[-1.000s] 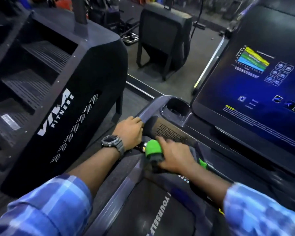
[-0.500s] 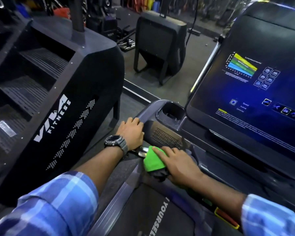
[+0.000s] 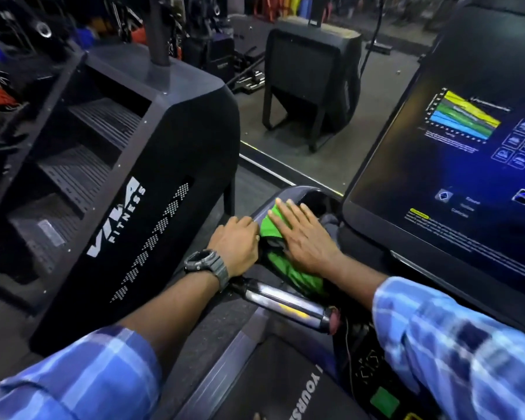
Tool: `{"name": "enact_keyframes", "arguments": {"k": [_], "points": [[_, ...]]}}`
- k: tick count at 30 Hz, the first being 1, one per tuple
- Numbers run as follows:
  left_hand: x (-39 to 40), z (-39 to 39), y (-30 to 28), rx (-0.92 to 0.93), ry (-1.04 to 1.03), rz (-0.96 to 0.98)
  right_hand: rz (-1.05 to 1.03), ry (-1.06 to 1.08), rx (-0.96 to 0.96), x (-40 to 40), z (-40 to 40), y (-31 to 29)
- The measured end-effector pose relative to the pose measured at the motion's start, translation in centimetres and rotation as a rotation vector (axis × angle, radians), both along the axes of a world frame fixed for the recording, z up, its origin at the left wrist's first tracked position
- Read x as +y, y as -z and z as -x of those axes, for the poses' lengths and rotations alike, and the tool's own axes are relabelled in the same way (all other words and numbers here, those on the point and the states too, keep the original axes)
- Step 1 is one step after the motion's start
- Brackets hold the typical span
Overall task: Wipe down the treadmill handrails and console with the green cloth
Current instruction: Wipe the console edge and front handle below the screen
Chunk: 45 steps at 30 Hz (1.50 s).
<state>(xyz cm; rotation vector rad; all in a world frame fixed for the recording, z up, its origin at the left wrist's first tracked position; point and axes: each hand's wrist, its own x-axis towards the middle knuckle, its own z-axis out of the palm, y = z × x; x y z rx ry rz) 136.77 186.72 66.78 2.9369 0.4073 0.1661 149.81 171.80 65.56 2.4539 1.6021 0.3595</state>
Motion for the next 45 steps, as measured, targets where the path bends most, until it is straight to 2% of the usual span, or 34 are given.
{"name": "enact_keyframes", "arguments": {"k": [5, 7, 9, 11, 13, 17, 19, 21, 23, 25, 27, 29, 31, 33, 35, 40, 45], "points": [[0.1, -1.3, -0.5, -0.014, -0.018, 0.026, 0.277, -0.417, 0.073, -5.2, 0.4, 2.0], [0.2, -1.7, -0.6, -0.02, -0.023, 0.046, 0.319, -0.463, 0.102, -6.1, -0.7, 1.5], [0.3, -2.1, -0.7, -0.022, -0.009, 0.062, 0.23, -0.404, 0.07, -6.2, -1.1, 1.2], [0.6, -2.6, -0.7, -0.019, 0.004, 0.077, -0.01, -0.216, 0.059, -5.2, -0.6, 1.4], [0.9, -3.0, -0.6, -0.031, 0.021, 0.075, -0.216, 0.142, 0.121, -2.2, 0.2, 1.7], [1.3, -4.0, -0.6, -0.039, 0.045, 0.083, -0.571, 0.859, 0.56, 5.8, -2.3, 0.6], [1.5, -4.3, -0.7, -0.041, 0.066, 0.099, -0.709, 1.041, 0.708, 7.4, -4.5, -0.4], [1.7, -4.6, -0.8, -0.054, 0.079, 0.121, -0.816, 1.028, 0.697, 7.4, -5.1, -0.6], [2.0, -4.8, -0.9, -0.057, 0.097, 0.135, -0.761, 0.905, 0.596, 7.4, -4.2, -0.3], [2.3, -5.1, -0.8, -0.058, 0.123, 0.138, -0.536, 0.827, 0.47, 6.8, -2.3, 0.3], [2.6, -5.4, -0.5, -0.07, 0.132, 0.148, -0.338, 0.729, 0.25, 4.8, 0.1, 0.9], [2.9, -5.9, -0.5, -0.078, 0.131, 0.156, -0.295, 0.702, 0.155, 3.2, 1.4, 1.0], [3.0, -6.2, -0.7, -0.065, 0.148, 0.139, -0.326, 0.831, 0.269, 3.5, 0.7, 0.3], [3.0, -6.2, -0.9, -0.061, 0.174, 0.125, -0.401, 1.026, 0.478, 5.2, -1.8, -0.9], [3.1, -5.9, -1.1, -0.059, 0.193, 0.105, -0.415, 1.11, 0.637, 6.5, -4.4, -1.3], [3.1, -4.6, -0.9, -0.055, 0.192, 0.063, -0.193, 1.031, 0.503, 5.3, -5.5, -0.7], [2.6, -4.5, -1.2, -0.046, 0.201, 0.053, -0.203, 0.884, 0.451, 3.7, -4.1, -0.9]]}}
